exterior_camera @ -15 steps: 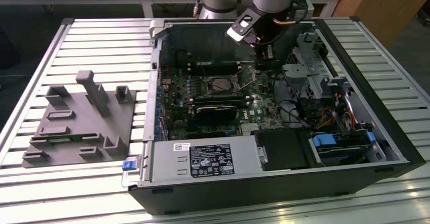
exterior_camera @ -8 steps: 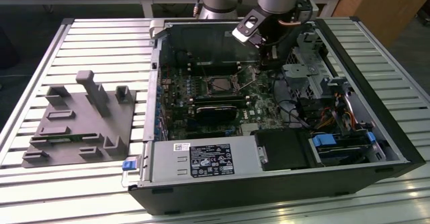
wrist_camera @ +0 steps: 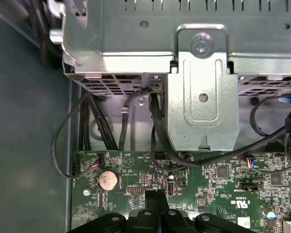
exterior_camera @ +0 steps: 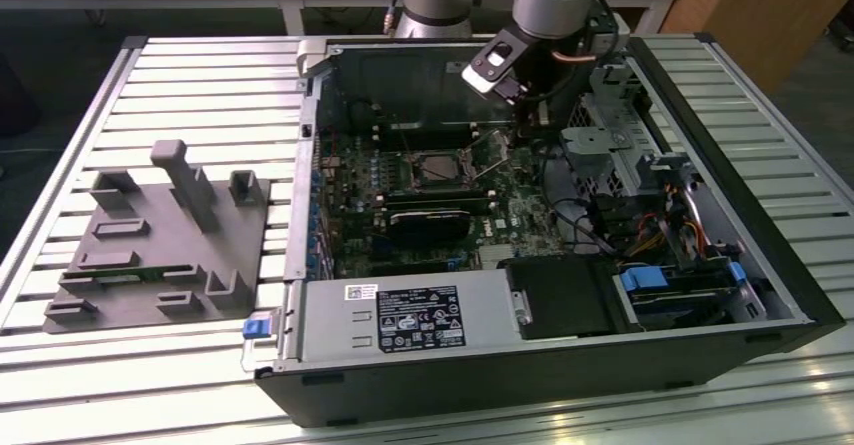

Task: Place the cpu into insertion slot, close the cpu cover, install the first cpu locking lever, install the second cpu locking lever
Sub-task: 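Close the cpu cover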

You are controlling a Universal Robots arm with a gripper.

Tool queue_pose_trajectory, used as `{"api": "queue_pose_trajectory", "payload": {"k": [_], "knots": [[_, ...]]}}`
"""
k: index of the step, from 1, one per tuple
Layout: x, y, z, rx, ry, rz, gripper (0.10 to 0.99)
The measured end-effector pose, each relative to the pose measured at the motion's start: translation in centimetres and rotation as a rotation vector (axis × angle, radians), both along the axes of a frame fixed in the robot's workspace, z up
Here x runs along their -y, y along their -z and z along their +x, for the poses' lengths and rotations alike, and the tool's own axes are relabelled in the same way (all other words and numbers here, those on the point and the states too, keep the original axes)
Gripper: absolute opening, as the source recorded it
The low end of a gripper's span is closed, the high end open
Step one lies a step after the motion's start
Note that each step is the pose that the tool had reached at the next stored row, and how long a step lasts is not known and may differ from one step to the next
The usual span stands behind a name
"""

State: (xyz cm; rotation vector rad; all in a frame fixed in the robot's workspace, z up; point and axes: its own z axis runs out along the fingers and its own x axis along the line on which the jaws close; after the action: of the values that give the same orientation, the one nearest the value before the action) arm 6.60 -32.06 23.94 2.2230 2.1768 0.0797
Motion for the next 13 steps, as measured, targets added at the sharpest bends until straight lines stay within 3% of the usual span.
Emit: {"api": "queue_pose_trajectory", "payload": {"k": [7,13], "knots": [[0.00,0.92,0.07,-0.0244,0.000,0.000,0.106],[0.00,0.98,0.07,-0.0256,0.000,0.000,0.106]]}}
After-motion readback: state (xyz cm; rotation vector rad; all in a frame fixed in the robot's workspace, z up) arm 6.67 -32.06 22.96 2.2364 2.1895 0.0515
